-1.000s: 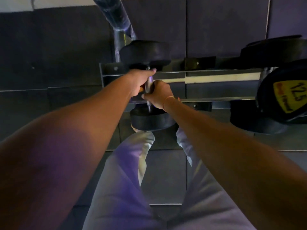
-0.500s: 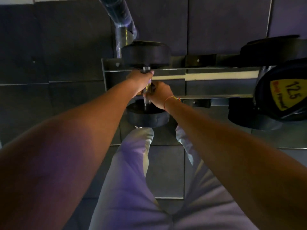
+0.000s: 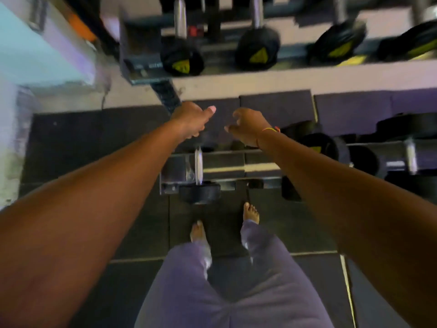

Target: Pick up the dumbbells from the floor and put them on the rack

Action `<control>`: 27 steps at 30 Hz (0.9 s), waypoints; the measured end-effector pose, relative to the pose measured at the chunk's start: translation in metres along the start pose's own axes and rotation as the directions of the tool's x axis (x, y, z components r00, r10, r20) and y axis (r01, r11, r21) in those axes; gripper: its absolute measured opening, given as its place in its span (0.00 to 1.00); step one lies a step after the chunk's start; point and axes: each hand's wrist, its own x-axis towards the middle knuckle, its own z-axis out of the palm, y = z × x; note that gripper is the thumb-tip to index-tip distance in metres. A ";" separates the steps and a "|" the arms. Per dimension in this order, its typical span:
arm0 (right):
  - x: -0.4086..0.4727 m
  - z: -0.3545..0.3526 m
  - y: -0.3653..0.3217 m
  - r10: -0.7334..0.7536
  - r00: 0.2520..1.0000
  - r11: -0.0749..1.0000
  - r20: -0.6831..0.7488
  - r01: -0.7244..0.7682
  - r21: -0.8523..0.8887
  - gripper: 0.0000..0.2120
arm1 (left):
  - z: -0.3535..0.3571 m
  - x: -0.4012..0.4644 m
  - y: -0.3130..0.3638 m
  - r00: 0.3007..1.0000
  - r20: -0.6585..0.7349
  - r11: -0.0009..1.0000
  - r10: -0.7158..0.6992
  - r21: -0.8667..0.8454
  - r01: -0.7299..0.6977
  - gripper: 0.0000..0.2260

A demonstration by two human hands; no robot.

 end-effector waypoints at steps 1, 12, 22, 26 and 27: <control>-0.016 -0.024 -0.006 -0.015 0.998 1.000 -0.059 0.013 -0.026 0.17 | -0.010 -0.016 0.022 0.998 -0.035 0.998 0.060 -0.001 -0.060 0.24; -0.323 -0.256 -0.051 -0.050 0.669 0.992 -0.741 -0.050 -0.112 0.22 | -0.065 -0.291 0.247 0.567 -0.192 0.595 0.801 0.154 -0.789 0.29; -0.698 -0.329 0.016 -0.062 0.202 0.926 -0.977 -0.354 -0.132 0.24 | 0.053 -0.597 0.379 -0.050 -0.038 -0.040 0.998 0.216 -0.976 0.19; -0.856 -0.310 0.067 -0.085 0.000 0.864 -0.996 -0.499 -0.074 0.26 | 0.137 -0.727 0.403 -0.311 -0.053 -0.299 0.949 0.156 -0.941 0.20; -0.896 -0.299 0.081 -0.093 -0.044 0.840 -0.995 -0.540 -0.055 0.27 | 0.159 -0.759 0.405 -0.350 -0.057 -0.338 0.935 0.154 -0.928 0.21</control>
